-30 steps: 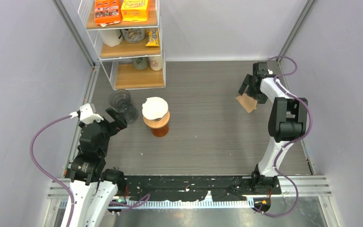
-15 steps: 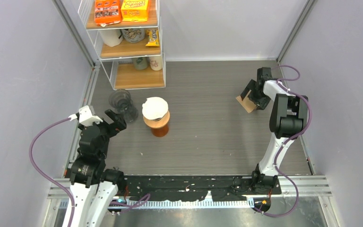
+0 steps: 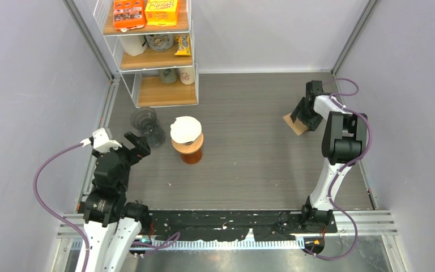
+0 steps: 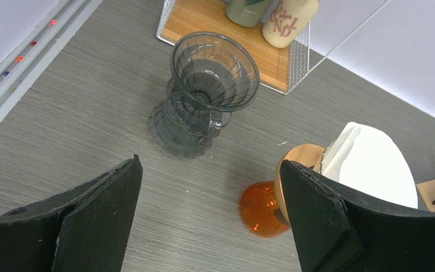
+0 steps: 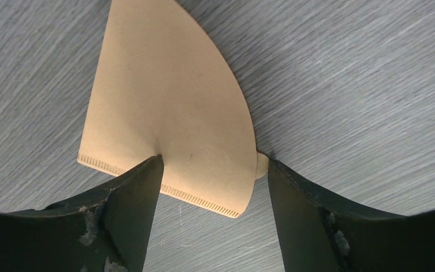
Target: Place the coffee filter in the dripper
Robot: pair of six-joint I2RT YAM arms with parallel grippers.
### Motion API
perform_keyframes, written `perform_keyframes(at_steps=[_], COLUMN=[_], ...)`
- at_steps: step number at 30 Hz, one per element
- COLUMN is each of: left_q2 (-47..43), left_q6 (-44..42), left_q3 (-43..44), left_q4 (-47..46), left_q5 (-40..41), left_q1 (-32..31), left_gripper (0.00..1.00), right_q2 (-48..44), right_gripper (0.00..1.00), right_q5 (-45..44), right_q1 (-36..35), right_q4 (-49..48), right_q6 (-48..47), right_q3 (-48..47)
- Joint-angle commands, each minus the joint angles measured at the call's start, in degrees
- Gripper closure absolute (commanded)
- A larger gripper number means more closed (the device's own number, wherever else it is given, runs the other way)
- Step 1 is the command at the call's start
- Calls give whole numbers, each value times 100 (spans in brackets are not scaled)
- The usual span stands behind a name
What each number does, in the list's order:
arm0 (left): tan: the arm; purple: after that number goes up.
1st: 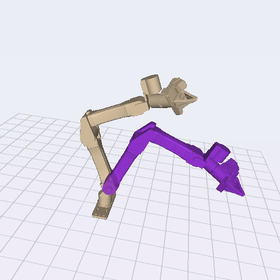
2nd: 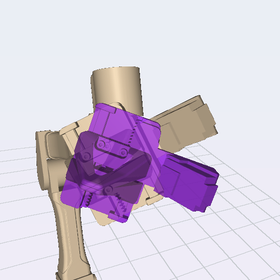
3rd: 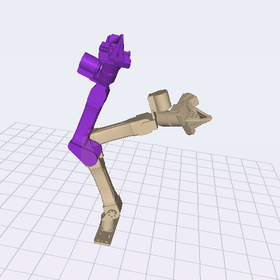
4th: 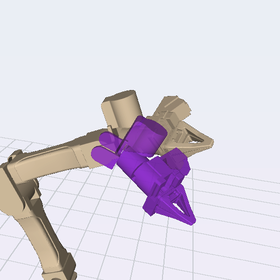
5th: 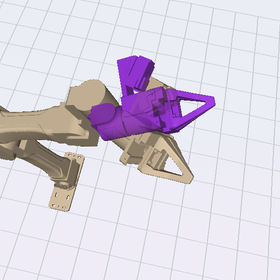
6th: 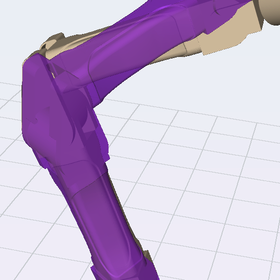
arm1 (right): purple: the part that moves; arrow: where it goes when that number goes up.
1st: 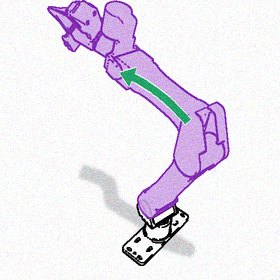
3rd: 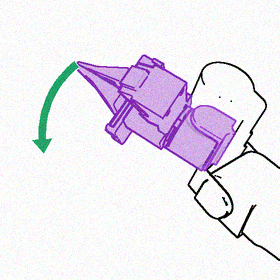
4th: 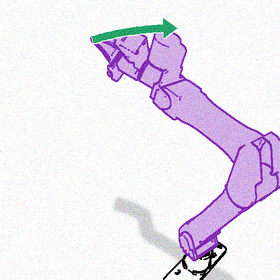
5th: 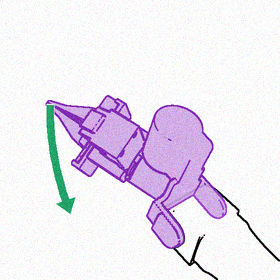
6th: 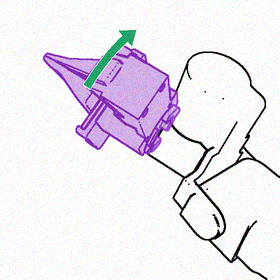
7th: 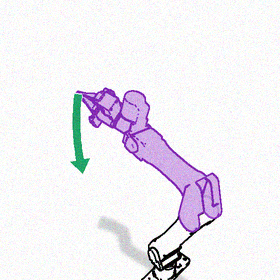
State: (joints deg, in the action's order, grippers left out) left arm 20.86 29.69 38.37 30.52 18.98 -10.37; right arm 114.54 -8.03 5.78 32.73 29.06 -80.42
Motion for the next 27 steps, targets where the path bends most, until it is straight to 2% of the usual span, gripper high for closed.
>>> perform_keyframes(at_steps=[1,14,22,27], left_q2=[-98,-100,-99,-107], left_q6=[21,34,54,70], left_q3=[-16,-31,-50,-72], left_q4=[-183,-203,-231,-261], left_q5=[196,244,196,151], left_q1=[30,35,35,35], left_gripper=[1,0,0,0], right_q2=[364,312,-663,-1241], right_gripper=[29,60,82,92], right_q5=[-147,26,197,451], right_q1=[-87,-86,-87,-89], right_q4=[390,155,-532,-840], right_q6=[126,93,-188,-394], right_q3=[-58,82,627,1001])
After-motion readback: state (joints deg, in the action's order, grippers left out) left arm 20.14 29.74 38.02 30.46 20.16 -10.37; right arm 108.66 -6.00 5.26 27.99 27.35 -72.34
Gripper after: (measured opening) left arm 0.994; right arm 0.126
